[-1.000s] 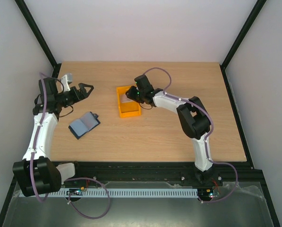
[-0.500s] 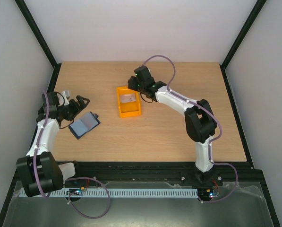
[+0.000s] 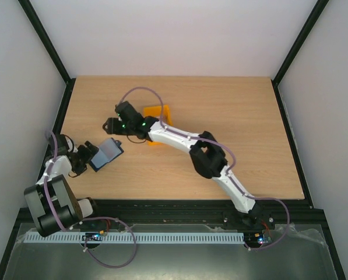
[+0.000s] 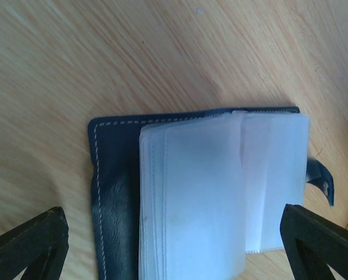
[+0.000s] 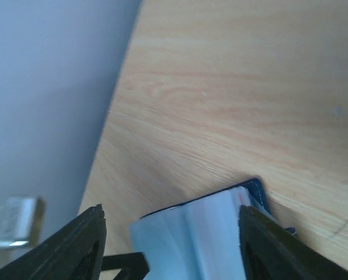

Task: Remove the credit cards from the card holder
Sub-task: Pick up the card holder from the center of the board.

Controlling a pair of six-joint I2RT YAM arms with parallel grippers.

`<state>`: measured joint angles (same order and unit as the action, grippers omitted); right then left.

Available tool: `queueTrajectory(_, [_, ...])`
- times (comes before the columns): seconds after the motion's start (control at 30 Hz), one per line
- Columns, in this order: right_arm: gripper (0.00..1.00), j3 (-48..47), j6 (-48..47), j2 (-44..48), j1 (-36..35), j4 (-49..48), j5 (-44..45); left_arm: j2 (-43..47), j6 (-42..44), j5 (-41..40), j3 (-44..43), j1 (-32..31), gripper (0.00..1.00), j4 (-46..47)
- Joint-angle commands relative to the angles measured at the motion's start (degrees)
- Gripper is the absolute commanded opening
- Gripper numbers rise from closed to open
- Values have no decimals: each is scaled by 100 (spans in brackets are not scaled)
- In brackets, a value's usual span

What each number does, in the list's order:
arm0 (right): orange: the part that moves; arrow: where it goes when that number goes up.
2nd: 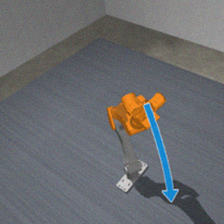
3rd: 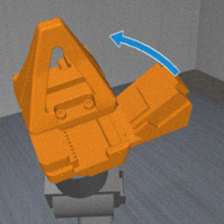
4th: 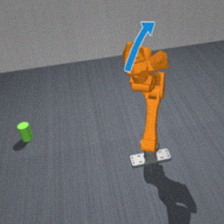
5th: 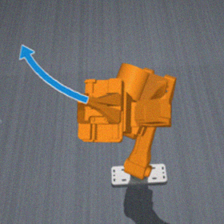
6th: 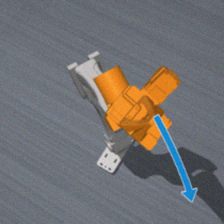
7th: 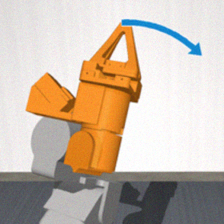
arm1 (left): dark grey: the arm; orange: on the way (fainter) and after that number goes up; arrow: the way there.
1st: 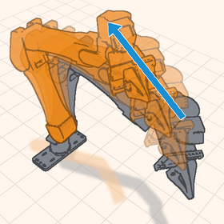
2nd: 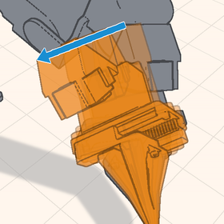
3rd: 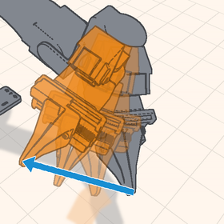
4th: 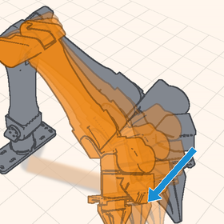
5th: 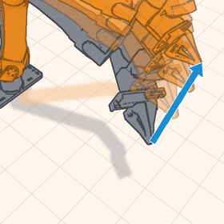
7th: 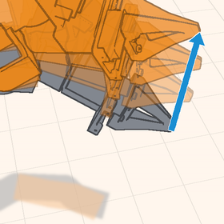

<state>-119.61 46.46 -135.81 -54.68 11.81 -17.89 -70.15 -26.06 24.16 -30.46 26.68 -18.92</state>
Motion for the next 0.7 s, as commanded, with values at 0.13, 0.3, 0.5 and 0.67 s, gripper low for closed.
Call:
queueTrajectory(0.13, [65, -415, 1542, -788, -82, -46, 750, -750, 143, 103, 46, 32, 99, 538])
queueTrajectory(0.3, [65, -155, 2417, -1046, -144, -535, 757, -817, 63, 600, 155, 42, 99, 750])
queueTrajectory(0.5, [63, -50, 3055, -1336, -178, -1146, -12, -763, 18, 1138, 198, -21, 98, 956])
queueTrajectory(0.67, [62, 61, 3281, -1337, -193, -1379, -166, -882, -42, 1347, 199, -97, 94, 1130])
